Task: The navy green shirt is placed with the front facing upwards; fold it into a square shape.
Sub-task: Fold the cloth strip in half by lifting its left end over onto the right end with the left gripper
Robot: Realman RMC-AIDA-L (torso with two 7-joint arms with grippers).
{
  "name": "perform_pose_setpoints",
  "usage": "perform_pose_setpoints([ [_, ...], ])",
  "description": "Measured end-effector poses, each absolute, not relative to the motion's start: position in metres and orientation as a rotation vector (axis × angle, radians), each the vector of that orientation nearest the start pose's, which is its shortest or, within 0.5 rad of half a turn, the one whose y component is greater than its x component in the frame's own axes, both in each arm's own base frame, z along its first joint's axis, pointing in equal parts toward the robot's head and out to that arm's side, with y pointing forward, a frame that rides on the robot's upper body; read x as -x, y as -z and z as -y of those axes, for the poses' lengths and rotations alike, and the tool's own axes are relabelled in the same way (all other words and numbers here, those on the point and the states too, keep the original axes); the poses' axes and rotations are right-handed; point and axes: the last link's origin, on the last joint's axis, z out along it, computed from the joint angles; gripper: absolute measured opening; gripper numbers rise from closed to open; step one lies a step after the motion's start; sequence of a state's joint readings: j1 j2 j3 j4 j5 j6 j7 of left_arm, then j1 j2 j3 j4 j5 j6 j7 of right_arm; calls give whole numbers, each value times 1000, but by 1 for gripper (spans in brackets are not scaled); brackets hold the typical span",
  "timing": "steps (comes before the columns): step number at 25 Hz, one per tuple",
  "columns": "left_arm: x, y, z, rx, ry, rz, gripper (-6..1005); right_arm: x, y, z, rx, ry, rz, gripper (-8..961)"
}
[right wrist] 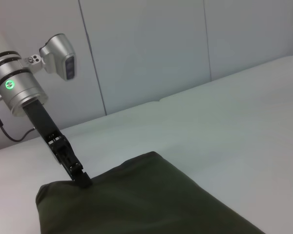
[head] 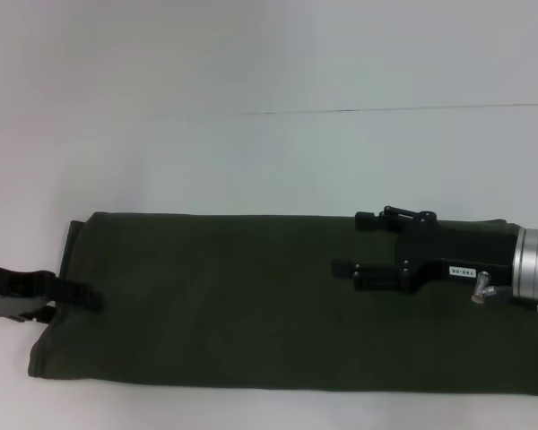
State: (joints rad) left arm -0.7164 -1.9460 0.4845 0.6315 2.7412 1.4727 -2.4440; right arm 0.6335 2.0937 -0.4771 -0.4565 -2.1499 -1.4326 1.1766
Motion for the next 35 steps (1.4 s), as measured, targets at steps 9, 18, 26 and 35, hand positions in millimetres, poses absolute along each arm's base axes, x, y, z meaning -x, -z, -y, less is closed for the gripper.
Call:
perform_pose_setpoints([
  [9,317,-42,-360,2145,-15,1895,902,-265,32,-343,2678,-664,-561,931],
  [18,307,-30,-363,2176,11,1914,901,-265,32,-343,2679,-665,-561,931],
  [26,301,-26,-366,2193,41,1918,901,-265,31,-343,2678,-664,-560,930],
  [35,300,-24,-365,2210,8,1917,840,-264,30,-344,2674,-664,-557,931],
])
